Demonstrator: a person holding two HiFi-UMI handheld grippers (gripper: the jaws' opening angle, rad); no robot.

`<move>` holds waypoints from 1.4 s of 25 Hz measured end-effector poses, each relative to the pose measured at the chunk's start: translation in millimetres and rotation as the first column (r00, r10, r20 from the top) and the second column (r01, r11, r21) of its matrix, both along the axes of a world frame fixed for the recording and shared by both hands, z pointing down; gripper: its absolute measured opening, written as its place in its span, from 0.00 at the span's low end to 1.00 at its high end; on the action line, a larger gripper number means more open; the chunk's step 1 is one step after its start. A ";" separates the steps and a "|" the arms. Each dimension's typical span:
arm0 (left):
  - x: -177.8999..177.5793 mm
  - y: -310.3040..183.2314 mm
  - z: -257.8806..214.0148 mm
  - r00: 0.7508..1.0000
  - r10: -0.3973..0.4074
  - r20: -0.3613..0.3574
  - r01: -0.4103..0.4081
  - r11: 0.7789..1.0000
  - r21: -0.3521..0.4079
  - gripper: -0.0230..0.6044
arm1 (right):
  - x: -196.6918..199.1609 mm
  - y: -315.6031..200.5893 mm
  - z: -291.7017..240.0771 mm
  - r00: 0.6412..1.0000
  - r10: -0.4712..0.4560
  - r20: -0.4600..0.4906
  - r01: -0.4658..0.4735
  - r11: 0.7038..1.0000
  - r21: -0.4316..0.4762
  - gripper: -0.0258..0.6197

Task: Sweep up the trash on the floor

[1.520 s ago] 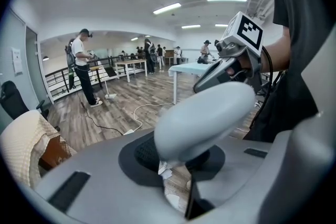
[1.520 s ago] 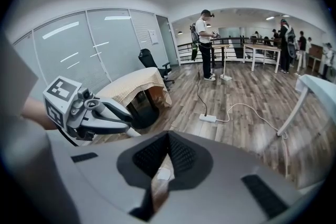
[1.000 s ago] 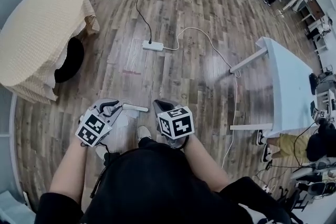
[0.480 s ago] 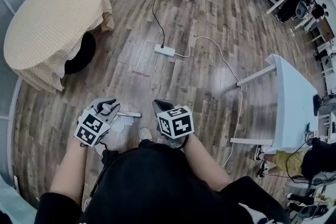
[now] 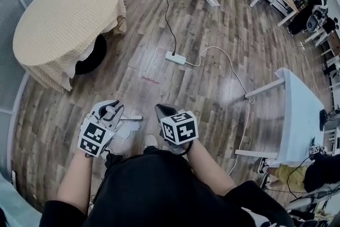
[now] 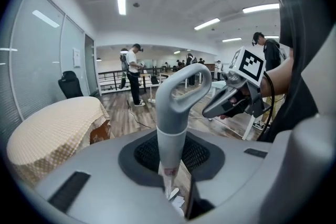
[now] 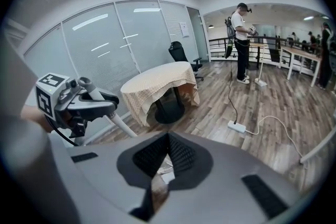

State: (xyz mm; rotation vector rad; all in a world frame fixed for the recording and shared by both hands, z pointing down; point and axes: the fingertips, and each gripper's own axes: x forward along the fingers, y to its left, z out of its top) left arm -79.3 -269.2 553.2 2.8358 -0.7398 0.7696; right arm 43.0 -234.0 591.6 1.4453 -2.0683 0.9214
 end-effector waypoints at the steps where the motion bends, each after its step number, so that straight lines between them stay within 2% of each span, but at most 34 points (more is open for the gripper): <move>1: -3.9 -2.7 -5.0 1.000 -0.029 -0.006 0.029 1.000 -0.002 0.15 | -3.7 -2.7 -3.1 1.000 -0.003 -0.003 0.003 1.000 0.013 0.06; 5: -21.2 -13.8 -25.6 0.992 -0.124 -0.030 0.123 0.992 -0.021 0.15 | -23.2 -15.3 -18.6 1.000 -0.014 -0.023 0.015 0.997 0.079 0.06; 9: -33.7 -22.4 -54.7 0.982 -0.157 -0.104 0.158 0.987 0.002 0.15 | -46.7 -28.0 -40.6 0.997 -0.047 -0.056 0.055 0.987 0.153 0.06; 13: -44.1 -27.0 -81.9 0.970 -0.187 -0.157 0.196 0.980 0.042 0.15 | -67.6 -43.2 -70.4 0.996 -0.047 -0.070 0.064 0.962 0.265 0.06; 19: -67.3 -46.0 -106.7 0.942 -0.315 -0.119 0.319 0.948 0.013 0.15 | -97.6 -70.7 -148.7 0.999 -0.033 0.037 0.013 0.888 0.459 0.06; 22: -76.8 -53.2 -120.4 0.931 -0.342 -0.129 0.347 0.938 0.021 0.15 | -108.2 -81.1 -192.3 0.998 -0.018 0.053 -0.015 0.830 0.558 0.06; 25: -81.9 -64.7 -143.5 0.919 -0.362 -0.158 0.373 0.927 0.045 0.15 | -117.4 -93.2 -229.9 1.000 -0.017 0.025 -0.002 0.776 0.631 0.06; 27: -90.7 -69.6 -159.3 0.905 -0.391 -0.169 0.404 0.914 0.045 0.15 | -127.3 -99.2 -242.4 1.000 -0.023 0.004 0.015 0.764 0.645 0.06; 29: -99.8 -69.4 -169.1 0.897 -0.408 -0.172 0.422 0.905 0.054 0.15 | -137.2 -100.8 -245.4 0.999 -0.036 0.009 0.022 0.767 0.641 0.06; 31: -104.8 -68.9 -171.6 0.896 -0.407 -0.179 0.424 0.904 0.065 0.15 | -143.1 -98.5 -244.9 0.999 -0.046 0.013 0.027 0.766 0.642 0.06; 35: -110.5 -60.3 -178.2 0.891 -0.410 -0.196 0.430 0.900 0.075 0.15 | -150.6 -81.0 -254.7 0.998 -0.066 -0.009 0.055 0.744 0.666 0.06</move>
